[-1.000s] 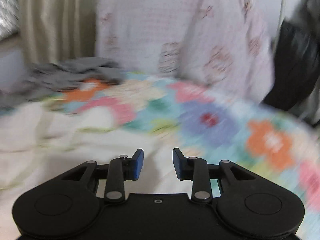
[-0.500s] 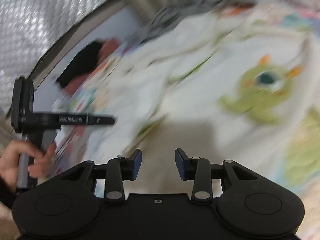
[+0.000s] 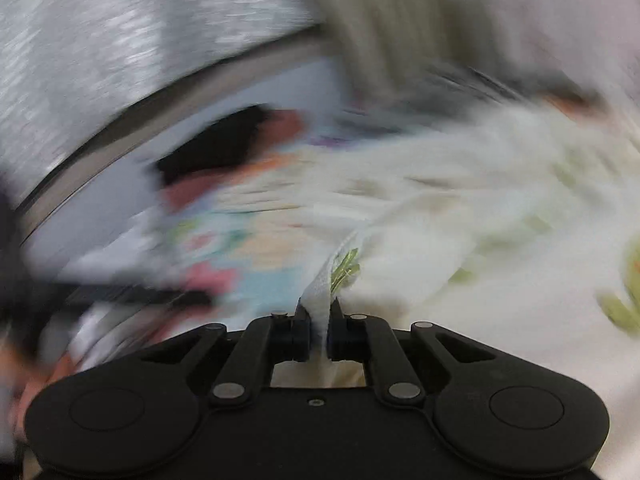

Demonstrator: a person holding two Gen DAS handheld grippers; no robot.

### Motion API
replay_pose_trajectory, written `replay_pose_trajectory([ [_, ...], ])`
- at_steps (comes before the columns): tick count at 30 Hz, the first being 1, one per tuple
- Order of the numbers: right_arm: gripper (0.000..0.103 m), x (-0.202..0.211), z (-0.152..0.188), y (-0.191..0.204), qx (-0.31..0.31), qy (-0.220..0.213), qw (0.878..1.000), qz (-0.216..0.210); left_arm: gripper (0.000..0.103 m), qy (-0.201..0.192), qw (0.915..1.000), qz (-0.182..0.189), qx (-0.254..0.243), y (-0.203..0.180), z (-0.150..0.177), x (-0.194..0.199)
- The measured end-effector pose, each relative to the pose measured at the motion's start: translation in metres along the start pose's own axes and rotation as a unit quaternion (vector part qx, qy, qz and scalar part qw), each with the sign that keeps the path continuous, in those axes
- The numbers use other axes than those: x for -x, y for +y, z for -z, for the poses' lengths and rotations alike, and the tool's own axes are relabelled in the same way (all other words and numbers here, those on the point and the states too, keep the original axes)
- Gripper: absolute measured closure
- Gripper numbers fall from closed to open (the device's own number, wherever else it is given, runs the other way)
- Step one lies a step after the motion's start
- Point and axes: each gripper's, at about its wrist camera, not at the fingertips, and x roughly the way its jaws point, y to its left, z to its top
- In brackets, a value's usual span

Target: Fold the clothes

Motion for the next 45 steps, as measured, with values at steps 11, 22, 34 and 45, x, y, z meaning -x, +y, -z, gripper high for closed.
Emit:
replay_pose_trajectory([
  [11, 0.074, -0.018, 0.037, 0.064, 0.095, 0.118, 0.987, -0.060, 0.042, 0.035, 0.9959, 0.016, -0.082, -0.028, 0.006, -0.022],
  [22, 0.056, 0.080, 0.020, 0.003, 0.047, 0.063, 0.994, 0.082, 0.041, 0.050, 0.9870, 0.013, -0.152, -0.051, 0.013, -0.046],
  [34, 0.099, 0.031, 0.035, -0.016, 0.059, 0.126, 0.986, 0.091, 0.095, 0.022, 0.9694, -0.053, -0.239, -0.077, 0.013, -0.055],
  [45, 0.099, 0.118, 0.076, 0.025, 0.011, 0.110, 0.988, 0.107, 0.097, -0.081, 0.9823, -0.122, -0.116, -0.002, 0.010, 0.040],
])
